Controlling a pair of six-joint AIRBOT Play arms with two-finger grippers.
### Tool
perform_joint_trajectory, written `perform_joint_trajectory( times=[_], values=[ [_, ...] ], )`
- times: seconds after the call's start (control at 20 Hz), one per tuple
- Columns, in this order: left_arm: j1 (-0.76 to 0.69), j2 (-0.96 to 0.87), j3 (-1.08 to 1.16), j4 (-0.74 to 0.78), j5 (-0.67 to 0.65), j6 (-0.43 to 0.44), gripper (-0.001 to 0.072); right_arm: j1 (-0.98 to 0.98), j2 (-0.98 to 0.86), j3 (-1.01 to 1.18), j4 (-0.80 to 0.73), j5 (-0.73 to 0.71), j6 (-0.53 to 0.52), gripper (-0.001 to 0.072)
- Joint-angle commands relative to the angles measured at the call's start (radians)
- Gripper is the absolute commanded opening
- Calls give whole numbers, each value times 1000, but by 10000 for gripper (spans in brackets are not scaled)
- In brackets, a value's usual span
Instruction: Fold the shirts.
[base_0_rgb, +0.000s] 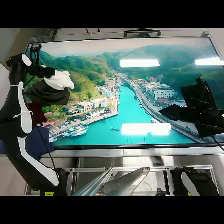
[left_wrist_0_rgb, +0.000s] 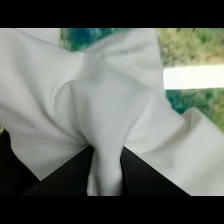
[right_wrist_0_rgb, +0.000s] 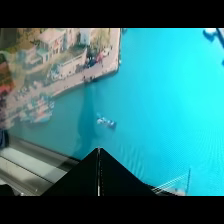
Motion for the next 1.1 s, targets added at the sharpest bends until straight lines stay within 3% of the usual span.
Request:
perform_joint_trajectory(
  times=[0.0,0.15,0.25,0.5,0.7,0.75,0.85,0.9,1.05],
  values=[
    [-64,148,-37,-148,69,4,31,1,1,0,0,0,0,20],
    [-158,294,-114,-409,25,57,31,1,1,0,0,0,0,20],
    [-241,356,-168,-506,-39,63,31,1,1,0,0,0,0,21],
    [-473,419,-361,-512,-66,63,31,1,1,0,0,1,0,20],
    [-577,418,-505,-512,10,62,32,1,1,0,0,3,0,21],
    [-586,418,-526,-511,19,63,207,1,1,0,0,3,0,21],
    [-588,419,-528,-496,23,61,671,1,1,0,6,3,0,20],
    [-576,419,-507,-495,3,60,715,1,1,0,17,3,0,20],
    [-491,419,-397,-495,-95,47,711,1,1,0,19,-1,0,21]
  ],
)
